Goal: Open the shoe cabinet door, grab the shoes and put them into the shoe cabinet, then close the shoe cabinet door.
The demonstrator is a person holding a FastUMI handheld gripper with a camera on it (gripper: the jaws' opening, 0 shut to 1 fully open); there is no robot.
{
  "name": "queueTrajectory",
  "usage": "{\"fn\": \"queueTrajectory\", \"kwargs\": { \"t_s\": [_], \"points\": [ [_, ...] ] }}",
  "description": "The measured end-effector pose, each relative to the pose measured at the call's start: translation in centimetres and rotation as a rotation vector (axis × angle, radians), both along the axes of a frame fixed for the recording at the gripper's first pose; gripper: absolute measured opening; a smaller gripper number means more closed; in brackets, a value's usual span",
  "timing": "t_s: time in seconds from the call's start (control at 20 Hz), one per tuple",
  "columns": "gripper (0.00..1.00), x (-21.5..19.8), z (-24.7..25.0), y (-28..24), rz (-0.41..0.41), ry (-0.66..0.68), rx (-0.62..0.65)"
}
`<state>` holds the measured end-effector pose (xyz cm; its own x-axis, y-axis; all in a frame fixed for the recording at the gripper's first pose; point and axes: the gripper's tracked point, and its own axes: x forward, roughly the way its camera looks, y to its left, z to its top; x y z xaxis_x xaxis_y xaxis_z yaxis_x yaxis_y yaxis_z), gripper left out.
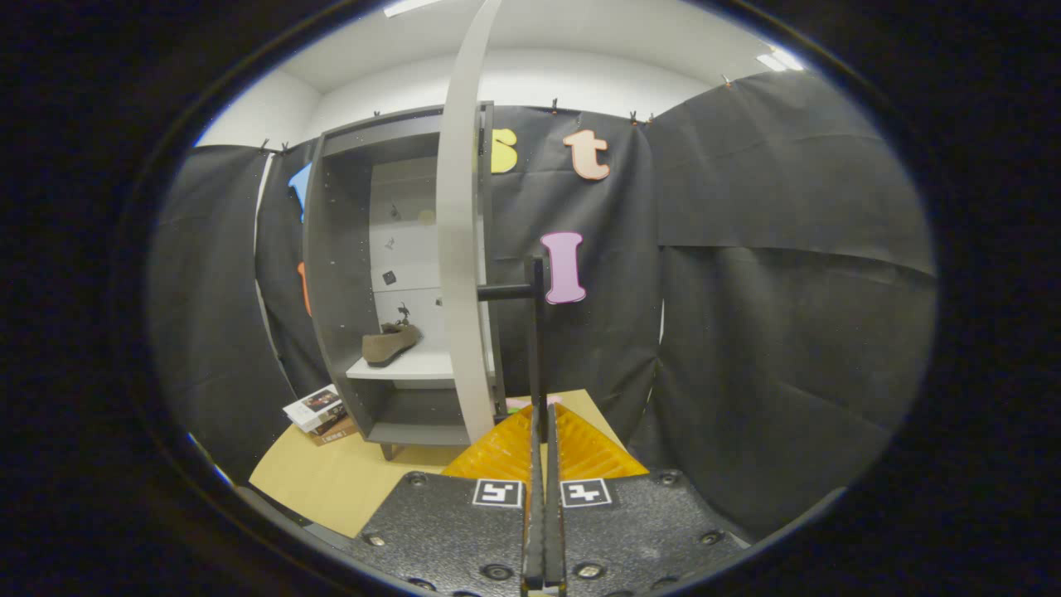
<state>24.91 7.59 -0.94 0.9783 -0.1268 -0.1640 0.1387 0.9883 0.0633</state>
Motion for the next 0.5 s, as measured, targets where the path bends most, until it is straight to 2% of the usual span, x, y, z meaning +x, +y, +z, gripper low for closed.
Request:
{"fn": "queueTrajectory", "kwargs": {
  "t_s": [0.15, 0.25, 0.35, 0.5],
  "points": [
    [0.04, -1.5, -0.6, -1.1, -0.103, 0.038, 0.006],
    [0.04, -1.8, -0.6, 0.0, -0.097, 0.031, 0.034],
    [0.08, -2.0, -0.8, 0.8, -0.078, 0.027, 0.042],
    [0.51, -2.4, -1.7, 3.3, 0.020, 0.040, 0.050]
  ]
}}
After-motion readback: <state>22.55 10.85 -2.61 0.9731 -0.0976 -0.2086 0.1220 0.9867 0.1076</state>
